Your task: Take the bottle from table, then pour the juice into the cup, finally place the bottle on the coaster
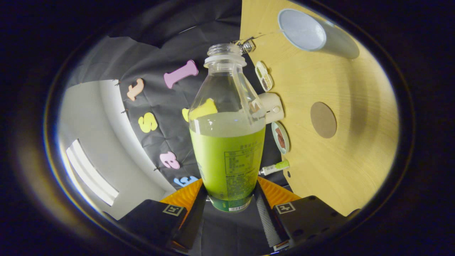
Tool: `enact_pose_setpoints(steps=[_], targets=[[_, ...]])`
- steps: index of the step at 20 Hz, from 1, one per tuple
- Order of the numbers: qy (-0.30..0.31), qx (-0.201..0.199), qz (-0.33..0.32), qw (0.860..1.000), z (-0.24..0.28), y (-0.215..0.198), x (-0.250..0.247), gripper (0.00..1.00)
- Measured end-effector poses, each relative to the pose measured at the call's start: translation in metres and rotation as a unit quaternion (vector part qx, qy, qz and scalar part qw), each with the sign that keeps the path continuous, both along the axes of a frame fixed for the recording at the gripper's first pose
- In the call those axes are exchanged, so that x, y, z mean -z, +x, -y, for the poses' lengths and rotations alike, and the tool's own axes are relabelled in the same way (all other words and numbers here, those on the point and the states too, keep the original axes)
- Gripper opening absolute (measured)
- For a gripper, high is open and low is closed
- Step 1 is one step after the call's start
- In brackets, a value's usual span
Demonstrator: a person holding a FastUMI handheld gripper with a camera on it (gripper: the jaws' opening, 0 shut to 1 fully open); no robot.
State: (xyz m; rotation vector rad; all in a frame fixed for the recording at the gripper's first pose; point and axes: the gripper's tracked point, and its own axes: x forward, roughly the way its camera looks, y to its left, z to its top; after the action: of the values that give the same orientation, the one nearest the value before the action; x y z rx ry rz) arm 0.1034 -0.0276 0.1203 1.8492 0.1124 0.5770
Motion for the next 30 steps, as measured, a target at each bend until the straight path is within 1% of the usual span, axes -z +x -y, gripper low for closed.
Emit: enact_pose_setpoints(steps=[5, 16, 30], targets=[[0.023, 0.001, 0.004, 1.0, 0.009, 0.005, -0.012, 0.78], [0.067, -0.001, 0.02, 0.998, 0.022, -0.002, -0.033, 0.78], [0.106, -0.009, 0.02, 0.994, 0.027, 0.0, -0.041, 0.78]])
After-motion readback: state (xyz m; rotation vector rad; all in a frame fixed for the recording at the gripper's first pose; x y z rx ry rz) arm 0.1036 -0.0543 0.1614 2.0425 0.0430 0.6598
